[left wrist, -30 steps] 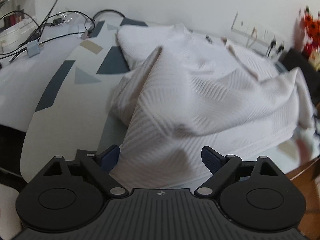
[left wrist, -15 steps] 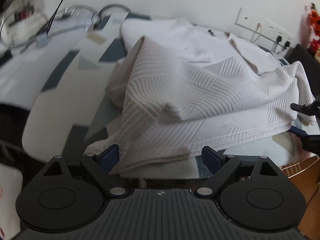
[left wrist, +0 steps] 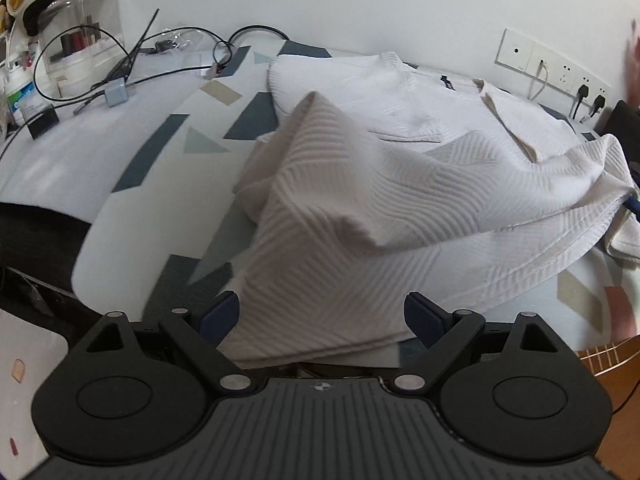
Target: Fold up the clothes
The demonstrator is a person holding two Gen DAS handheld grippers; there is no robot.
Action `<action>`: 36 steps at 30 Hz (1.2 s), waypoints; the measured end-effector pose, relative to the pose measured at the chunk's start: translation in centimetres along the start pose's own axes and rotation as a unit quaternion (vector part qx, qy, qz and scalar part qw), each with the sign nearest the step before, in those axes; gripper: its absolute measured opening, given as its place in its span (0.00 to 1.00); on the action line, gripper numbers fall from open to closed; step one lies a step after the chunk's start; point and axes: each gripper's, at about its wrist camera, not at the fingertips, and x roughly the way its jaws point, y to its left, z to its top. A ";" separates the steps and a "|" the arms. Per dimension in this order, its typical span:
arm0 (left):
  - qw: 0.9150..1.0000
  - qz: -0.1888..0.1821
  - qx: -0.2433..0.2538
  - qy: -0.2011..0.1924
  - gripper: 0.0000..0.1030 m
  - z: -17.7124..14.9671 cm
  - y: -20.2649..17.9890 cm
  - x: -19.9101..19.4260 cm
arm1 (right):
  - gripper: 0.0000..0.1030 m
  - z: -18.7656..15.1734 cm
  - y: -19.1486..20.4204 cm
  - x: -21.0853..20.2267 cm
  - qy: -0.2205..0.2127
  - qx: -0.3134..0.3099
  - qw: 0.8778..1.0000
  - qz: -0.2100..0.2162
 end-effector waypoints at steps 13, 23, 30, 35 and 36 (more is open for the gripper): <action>1.000 -0.018 0.026 0.000 0.90 -1.6 -2.4 -0.2 | 0.33 0.7 -3.9 1.1 0.035 0.072 0.994 -0.078; 0.987 -0.054 0.146 -0.036 0.90 -1.9 -7.1 1.3 | 0.06 1.8 2.1 0.3 0.063 0.007 0.998 0.020; 0.973 0.024 0.223 -0.062 0.90 -2.2 -11.2 3.8 | 0.06 2.8 3.3 -1.7 0.044 0.042 0.998 0.031; 0.984 0.051 0.152 -0.079 0.39 -2.1 -7.9 2.8 | 0.06 4.0 4.6 -3.8 0.030 0.021 0.998 0.056; 0.988 0.024 0.133 -0.073 0.10 -2.0 -6.8 2.4 | 0.07 4.1 4.5 -3.6 0.034 0.024 0.998 0.057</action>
